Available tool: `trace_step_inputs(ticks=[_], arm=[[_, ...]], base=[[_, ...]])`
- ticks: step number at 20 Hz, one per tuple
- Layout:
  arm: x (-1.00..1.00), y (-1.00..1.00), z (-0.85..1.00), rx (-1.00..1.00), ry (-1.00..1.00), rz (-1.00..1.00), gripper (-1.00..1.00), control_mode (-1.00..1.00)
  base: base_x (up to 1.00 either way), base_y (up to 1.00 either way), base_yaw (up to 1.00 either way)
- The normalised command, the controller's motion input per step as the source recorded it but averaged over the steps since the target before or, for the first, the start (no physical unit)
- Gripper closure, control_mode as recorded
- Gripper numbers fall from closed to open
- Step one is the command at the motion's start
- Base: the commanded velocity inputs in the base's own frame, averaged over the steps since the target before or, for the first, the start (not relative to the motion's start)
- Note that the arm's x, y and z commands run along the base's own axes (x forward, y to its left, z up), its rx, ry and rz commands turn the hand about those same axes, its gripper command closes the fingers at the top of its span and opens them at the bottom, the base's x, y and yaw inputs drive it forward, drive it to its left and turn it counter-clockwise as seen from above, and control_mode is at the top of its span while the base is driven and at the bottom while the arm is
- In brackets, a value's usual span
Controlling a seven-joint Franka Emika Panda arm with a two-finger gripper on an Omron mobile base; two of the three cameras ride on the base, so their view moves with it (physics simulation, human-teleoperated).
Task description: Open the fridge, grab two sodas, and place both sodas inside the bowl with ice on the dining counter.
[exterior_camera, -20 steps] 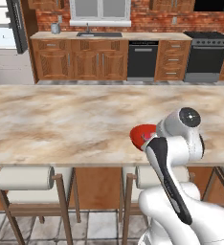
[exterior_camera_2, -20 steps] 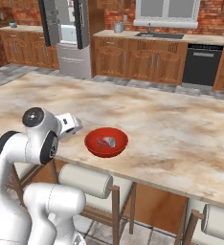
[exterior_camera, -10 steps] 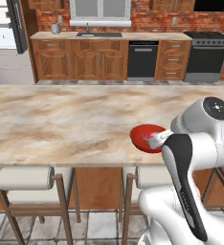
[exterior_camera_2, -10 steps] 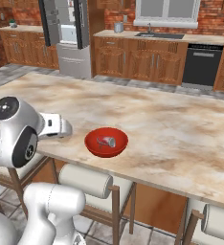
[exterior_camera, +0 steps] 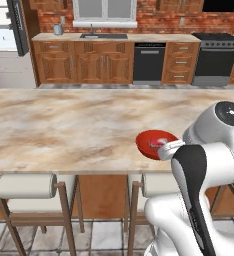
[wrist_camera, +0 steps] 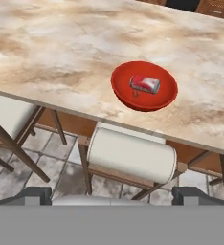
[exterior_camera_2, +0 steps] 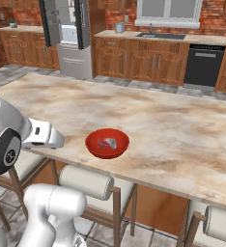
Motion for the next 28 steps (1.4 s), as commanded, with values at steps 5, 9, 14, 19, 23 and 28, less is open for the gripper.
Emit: trace_step_inputs(ticks=[5, 9, 14, 19, 23, 28], arm=[[0.00, 0.00, 0.00, 0.00, 0.00, 0.00, -1.00, -1.00], [0.00, 0.00, 0.00, 0.00, 0.00, 0.00, -1.00, 1.00], [0.00, 0.00, 0.00, 0.00, 0.00, 0.00, -1.00, 1.00], [0.00, 0.00, 0.00, 0.00, 0.00, 0.00, -1.00, 1.00], [0.00, 0.00, 0.00, 0.00, 0.00, 0.00, -1.00, 1.00], [0.00, 0.00, 0.00, 0.00, 0.00, 0.00, -1.00, 1.00]], base=[[0.00, 0.00, 0.00], [-0.09, 0.20, -0.03], [-0.08, 0.92, -0.10], [0.02, 1.00, -0.15], [0.00, 1.00, -0.13], [0.00, 1.00, -0.10]])
